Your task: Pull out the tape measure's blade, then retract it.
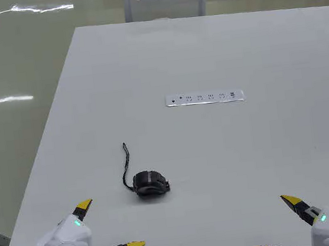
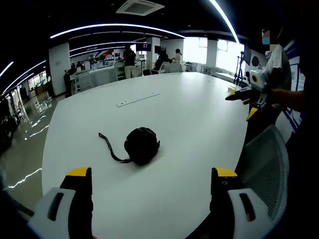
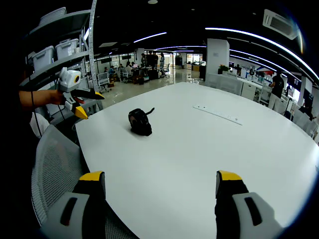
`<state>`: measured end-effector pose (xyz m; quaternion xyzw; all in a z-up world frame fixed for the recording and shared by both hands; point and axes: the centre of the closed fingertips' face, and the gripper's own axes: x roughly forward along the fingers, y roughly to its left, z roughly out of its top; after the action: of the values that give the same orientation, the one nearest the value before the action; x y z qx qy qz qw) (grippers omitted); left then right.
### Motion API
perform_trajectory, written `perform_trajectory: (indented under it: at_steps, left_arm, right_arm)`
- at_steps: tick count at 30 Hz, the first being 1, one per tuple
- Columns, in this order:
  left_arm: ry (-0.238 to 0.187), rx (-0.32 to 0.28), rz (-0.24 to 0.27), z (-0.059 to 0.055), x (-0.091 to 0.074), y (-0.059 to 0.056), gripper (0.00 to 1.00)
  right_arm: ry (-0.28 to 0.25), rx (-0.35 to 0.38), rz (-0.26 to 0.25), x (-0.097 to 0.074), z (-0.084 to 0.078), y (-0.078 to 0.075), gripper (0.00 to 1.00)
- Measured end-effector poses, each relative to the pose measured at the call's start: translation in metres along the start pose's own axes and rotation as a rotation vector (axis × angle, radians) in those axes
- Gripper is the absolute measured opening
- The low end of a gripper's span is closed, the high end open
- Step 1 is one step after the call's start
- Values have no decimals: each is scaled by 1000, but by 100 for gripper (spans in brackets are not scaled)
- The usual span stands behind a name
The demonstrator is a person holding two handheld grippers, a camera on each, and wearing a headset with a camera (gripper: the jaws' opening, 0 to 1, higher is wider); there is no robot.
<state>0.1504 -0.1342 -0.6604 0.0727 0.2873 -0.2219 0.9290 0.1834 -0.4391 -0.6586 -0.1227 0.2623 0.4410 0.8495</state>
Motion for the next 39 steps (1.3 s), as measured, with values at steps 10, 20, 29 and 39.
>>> perform_trajectory:
  at_steps: [10,20,29,39]
  left_arm:
    - [3,7,-5,0,1,0,98]
    - [19,23,-15,-1,4,-2,97]
    - [40,54,-36,-1,11,0,93]
    - [62,104,-57,3,19,9,89]
  right_arm:
    - [4,-2,-3,-2,-2,0,93]
    - [12,-13,5,-1,-4,0,92]
    - [18,-38,14,2,-2,-7,91]
    - [30,-94,53,10,3,-12,86]
